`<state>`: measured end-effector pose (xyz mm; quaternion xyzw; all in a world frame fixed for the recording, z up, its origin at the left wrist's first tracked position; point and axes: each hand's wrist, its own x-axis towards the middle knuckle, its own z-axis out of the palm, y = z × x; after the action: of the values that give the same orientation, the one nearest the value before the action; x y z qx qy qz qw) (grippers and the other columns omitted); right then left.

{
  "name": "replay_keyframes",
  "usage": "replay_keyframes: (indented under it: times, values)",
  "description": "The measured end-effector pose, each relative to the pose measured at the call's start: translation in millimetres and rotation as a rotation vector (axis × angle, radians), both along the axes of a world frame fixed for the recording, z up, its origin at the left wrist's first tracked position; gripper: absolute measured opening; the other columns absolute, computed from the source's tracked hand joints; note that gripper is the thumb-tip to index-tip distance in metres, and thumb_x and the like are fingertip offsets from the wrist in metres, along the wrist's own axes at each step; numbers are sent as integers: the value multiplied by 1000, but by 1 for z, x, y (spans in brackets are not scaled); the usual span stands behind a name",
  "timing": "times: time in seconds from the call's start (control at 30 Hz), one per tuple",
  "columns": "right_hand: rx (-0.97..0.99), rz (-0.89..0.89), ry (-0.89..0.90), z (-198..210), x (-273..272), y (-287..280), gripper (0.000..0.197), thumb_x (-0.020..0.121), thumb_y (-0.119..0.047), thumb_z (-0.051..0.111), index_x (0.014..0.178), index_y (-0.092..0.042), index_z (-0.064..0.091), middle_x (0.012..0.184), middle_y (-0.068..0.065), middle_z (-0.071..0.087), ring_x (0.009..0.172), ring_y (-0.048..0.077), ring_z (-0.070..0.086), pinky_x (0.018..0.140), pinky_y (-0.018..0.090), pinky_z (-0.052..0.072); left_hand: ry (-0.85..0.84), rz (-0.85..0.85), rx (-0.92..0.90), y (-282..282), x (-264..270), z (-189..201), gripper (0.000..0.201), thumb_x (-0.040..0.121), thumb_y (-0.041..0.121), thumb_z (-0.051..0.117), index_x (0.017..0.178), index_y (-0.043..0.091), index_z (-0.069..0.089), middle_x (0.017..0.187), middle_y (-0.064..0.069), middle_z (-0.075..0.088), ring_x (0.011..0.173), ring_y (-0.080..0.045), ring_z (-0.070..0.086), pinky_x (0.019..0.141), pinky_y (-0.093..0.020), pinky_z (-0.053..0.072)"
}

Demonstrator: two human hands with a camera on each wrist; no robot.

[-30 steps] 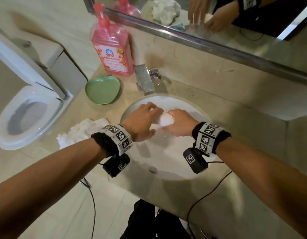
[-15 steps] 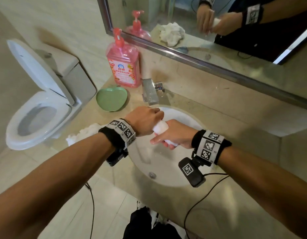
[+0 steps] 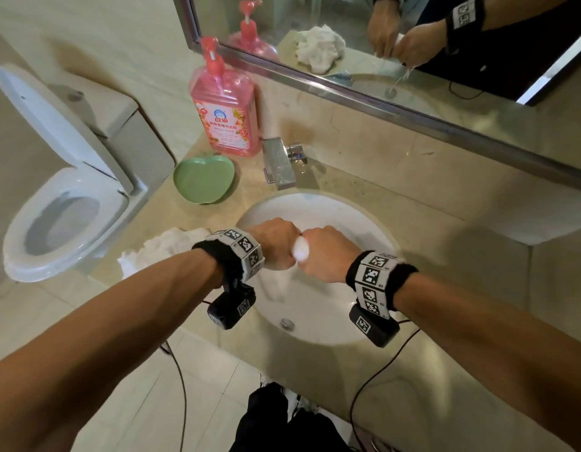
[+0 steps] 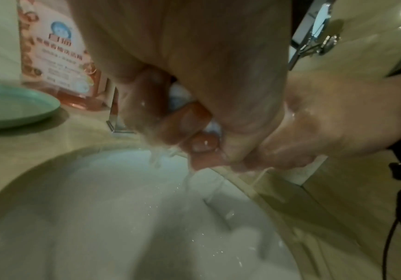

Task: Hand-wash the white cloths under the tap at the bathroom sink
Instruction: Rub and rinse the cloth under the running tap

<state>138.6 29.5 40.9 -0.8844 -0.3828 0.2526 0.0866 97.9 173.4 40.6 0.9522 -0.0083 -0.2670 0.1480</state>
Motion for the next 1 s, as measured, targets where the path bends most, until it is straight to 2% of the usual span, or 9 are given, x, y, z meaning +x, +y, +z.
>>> replay_keyframes:
  times: [0.2, 0.3, 0.37, 0.43, 0.53, 0.63, 0.73, 0.87, 1.0]
  values:
    - [-57, 67, -87, -11, 3, -1, 23, 83, -30, 57, 100, -14, 56, 95, 13, 65, 79, 33, 60, 63, 34, 40, 51, 46, -61, -3, -2, -17, 11, 76, 26, 66, 86, 21, 63, 83, 1, 67, 73, -20, 60, 62, -27, 44]
    - [-57, 39, -68, -11, 7, -2, 29, 83, -31, 62, 106, -14, 56, 97, 12, 65, 73, 28, 53, 63, 34, 38, -10, 88, 18, -7, -3, -20, 11, 79, 25, 66, 87, 20, 60, 89, 0, 69, 64, -17, 54, 59, -26, 42]
    - [-38, -4, 12, -8, 14, -2, 29, 82, -30, 64, 107, -15, 58, 100, 10, 66, 78, 27, 55, 66, 33, 42, -79, 148, -36, -4, -1, -21, 37, 76, 31, 71, 108, 22, 53, 93, 1, 67, 74, -19, 58, 64, -30, 44]
    - [19, -68, 115, -4, 17, -2, 27, 81, -26, 66, 105, -15, 60, 100, 9, 67, 86, 26, 60, 70, 34, 48, -154, 150, -77, 2, 4, -15, 57, 70, 38, 76, 116, 24, 45, 96, 2, 63, 83, -22, 60, 67, -33, 44]
    - [107, -143, 168, 4, 20, 1, 24, 78, -23, 69, 100, -15, 61, 98, 5, 67, 87, 25, 63, 68, 30, 49, -294, 6, 34, 12, 13, 2, 44, 72, 41, 70, 110, 25, 55, 99, 2, 65, 87, -25, 63, 65, -31, 41]
    - [139, -139, 167, 11, 24, 3, 23, 77, -24, 70, 98, -17, 61, 95, 2, 67, 86, 24, 62, 63, 27, 42, -261, -57, 73, 17, 15, 14, 26, 76, 39, 62, 99, 26, 58, 91, -2, 70, 85, -29, 65, 63, -31, 41]
    - [103, -60, 64, 13, 26, 4, 19, 81, -27, 67, 96, -20, 57, 86, 0, 60, 79, 25, 55, 58, 27, 36, -121, -1, 38, 12, 12, 15, 19, 79, 35, 58, 95, 25, 62, 94, -1, 71, 88, -28, 65, 69, -31, 48]
    - [15, 91, -129, 10, 24, 3, 22, 84, -30, 63, 102, -19, 56, 67, -8, 34, 64, 24, 43, 47, 26, 21, 52, 146, -118, 2, 2, 2, 22, 84, 29, 62, 100, 17, 70, 94, -1, 70, 87, -23, 66, 74, -28, 52]
    - [-48, 194, -232, -1, 20, 4, 25, 87, -29, 58, 106, -15, 53, 66, -2, 34, 56, 23, 34, 46, 29, 15, 84, 185, -244, 1, -8, -11, 21, 81, 25, 64, 99, 17, 71, 99, 0, 68, 85, -19, 61, 69, -24, 43]
